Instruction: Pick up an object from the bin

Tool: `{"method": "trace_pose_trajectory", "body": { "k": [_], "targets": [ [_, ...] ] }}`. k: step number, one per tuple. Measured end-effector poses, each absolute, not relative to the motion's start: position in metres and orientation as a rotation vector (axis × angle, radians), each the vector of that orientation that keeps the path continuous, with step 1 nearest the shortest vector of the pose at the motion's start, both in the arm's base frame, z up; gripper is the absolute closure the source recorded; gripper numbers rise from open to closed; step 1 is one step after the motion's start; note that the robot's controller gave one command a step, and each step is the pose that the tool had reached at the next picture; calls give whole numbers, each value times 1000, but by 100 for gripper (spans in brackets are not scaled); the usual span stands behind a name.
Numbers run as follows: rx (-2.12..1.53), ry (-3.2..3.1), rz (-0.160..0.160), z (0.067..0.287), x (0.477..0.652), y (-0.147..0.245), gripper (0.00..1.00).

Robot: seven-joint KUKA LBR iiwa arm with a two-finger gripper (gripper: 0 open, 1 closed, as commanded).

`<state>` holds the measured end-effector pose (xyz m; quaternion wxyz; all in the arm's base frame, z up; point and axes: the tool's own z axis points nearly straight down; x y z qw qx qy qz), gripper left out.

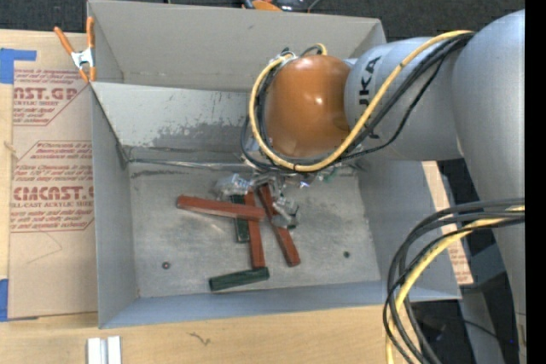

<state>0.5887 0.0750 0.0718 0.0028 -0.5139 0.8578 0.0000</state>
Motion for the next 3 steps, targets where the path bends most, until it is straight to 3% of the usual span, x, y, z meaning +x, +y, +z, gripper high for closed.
{"method": "trace_pose_trajectory", "body": {
  "k": [1,2,3],
  "targets": [
    [-1612,2692,-1,75,590,75,100],
    [-1610,2693,1,88,590,76,100],
    [-1607,2693,-1,130,591,78,100]
  ]
}}
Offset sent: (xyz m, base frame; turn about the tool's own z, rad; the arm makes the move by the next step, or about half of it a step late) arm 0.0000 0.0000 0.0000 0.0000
